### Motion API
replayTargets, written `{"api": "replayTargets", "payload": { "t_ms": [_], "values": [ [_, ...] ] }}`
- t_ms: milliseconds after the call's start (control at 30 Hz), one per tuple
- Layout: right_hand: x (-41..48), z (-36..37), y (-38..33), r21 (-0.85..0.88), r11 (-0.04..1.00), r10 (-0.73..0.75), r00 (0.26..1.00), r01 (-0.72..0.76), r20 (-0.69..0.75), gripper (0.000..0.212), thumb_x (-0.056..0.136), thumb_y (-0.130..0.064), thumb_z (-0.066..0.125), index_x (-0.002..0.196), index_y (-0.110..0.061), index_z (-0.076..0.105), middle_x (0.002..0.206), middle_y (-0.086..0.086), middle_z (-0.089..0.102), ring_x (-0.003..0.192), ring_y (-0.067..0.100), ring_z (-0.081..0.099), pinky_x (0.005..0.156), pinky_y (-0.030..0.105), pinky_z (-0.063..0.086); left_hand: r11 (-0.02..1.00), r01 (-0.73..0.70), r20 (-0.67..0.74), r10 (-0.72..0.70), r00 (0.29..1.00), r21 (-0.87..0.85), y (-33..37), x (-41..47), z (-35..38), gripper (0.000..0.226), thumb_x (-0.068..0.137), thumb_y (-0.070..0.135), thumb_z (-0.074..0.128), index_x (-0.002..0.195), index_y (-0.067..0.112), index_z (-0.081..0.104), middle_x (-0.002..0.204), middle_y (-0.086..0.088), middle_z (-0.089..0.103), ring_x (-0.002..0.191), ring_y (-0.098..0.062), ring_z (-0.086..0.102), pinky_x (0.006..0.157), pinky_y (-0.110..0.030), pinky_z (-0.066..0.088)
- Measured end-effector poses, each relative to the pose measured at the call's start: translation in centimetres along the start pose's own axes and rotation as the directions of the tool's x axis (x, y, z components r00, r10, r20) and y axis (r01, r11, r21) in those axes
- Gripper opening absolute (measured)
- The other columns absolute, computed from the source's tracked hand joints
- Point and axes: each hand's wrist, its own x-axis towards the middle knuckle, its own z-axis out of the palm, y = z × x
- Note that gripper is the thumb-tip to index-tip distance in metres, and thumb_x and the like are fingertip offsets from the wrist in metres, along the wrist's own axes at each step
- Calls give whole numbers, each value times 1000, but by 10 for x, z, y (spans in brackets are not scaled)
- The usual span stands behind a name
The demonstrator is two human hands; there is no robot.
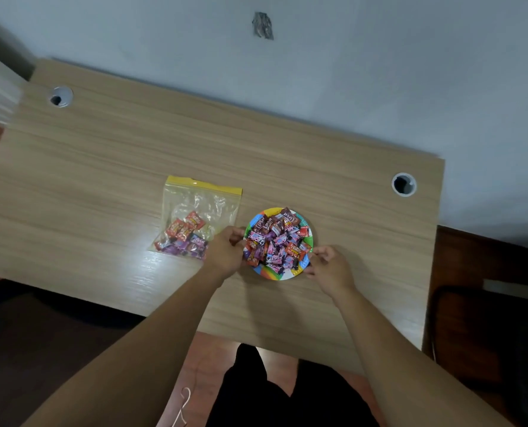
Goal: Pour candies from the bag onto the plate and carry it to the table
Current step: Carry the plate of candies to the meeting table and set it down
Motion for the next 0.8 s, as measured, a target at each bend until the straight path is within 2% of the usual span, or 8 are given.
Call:
{"api": "replayTargets", "payload": {
  "t_ms": [133, 233, 300, 367, 467, 533, 633, 800],
  "values": [
    [-17, 0, 4, 19, 999, -45, 999, 45, -31, 5, 106, -15, 67, 110, -12, 65, 113, 19, 78, 76, 20, 77, 73, 34, 68, 996, 5, 86, 2, 996, -89, 4, -11, -9, 8, 105, 4, 63, 106, 10, 67, 102, 2, 69, 111, -42, 74, 90, -62, 65],
    [-32, 0, 6, 40, 996, -72, 994, 75, -79, 5, 104, -16, 69, 100, -17, 67, 110, 19, 80, 75, 23, 78, 84, 52, 69, 991, -3, 132, 20, 991, -132, 10, -19, -15, 13, 105, 1, 63, 99, 13, 65, 103, -1, 66, 98, -38, 72, 86, -68, 64],
    [-42, -1, 11, 80, 993, -73, 991, 83, -112, 7, 103, -17, 70, 97, -20, 67, 107, 17, 81, 77, 27, 81, 85, 58, 68, 992, -24, 150, 43, 988, -125, 15, -26, -18, 7, 105, -1, 61, 110, 3, 64, 109, -7, 65, 97, -35, 70, 82, -65, 66],
    [-54, -2, 15, 114, 989, -75, 987, 92, -141, 4, 102, -19, 72, 100, -18, 68, 106, 16, 81, 79, 30, 82, 86, 59, 68, 990, -31, 177, 56, 983, -138, 22, -32, -19, 14, 106, -4, 57, 119, -7, 59, 112, -11, 60, 96, -34, 68, 70, -51, 70],
    [-78, -7, 20, 181, 977, -77, 978, 112, -194, 5, 102, -18, 72, 100, -17, 69, 105, 17, 81, 76, 28, 80, 81, 52, 69, 987, -63, 240, 98, 966, -149, 32, -48, -20, 12, 108, -6, 54, 118, -6, 59, 109, -11, 56, 93, -32, 68, 57, -33, 69],
    [-95, -11, 24, 228, 966, -68, 971, 122, -229, 8, 104, -15, 70, 97, -19, 67, 108, 20, 80, 73, 25, 78, 76, 44, 69, 986, -86, 286, 124, 950, -140, 38, -59, -18, 8, 108, -6, 53, 111, 0, 58, 104, -10, 55, 87, -31, 68, 57, -31, 68],
    [-121, -19, 36, 281, 954, -25, 961, 106, -276, 9, 104, -18, 70, 97, -22, 67, 111, 20, 79, 78, 28, 79, 83, 49, 69, 987, -112, 342, 144, 928, -111, 43, -72, -8, 11, 108, -7, 52, 110, 3, 57, 106, -12, 51, 81, -30, 68, 54, -32, 68],
    [-163, -39, 59, 370, 923, 37, 937, 101, -346, 9, 105, -19, 69, 111, -12, 68, 110, 17, 78, 78, 25, 78, 77, 38, 68, 981, -195, 423, 184, 888, -18, 53, -96, 15, 9, 107, -5, 56, 111, 2, 59, 109, -18, 53, 78, -30, 68, 57, -35, 68]
  ]
}}
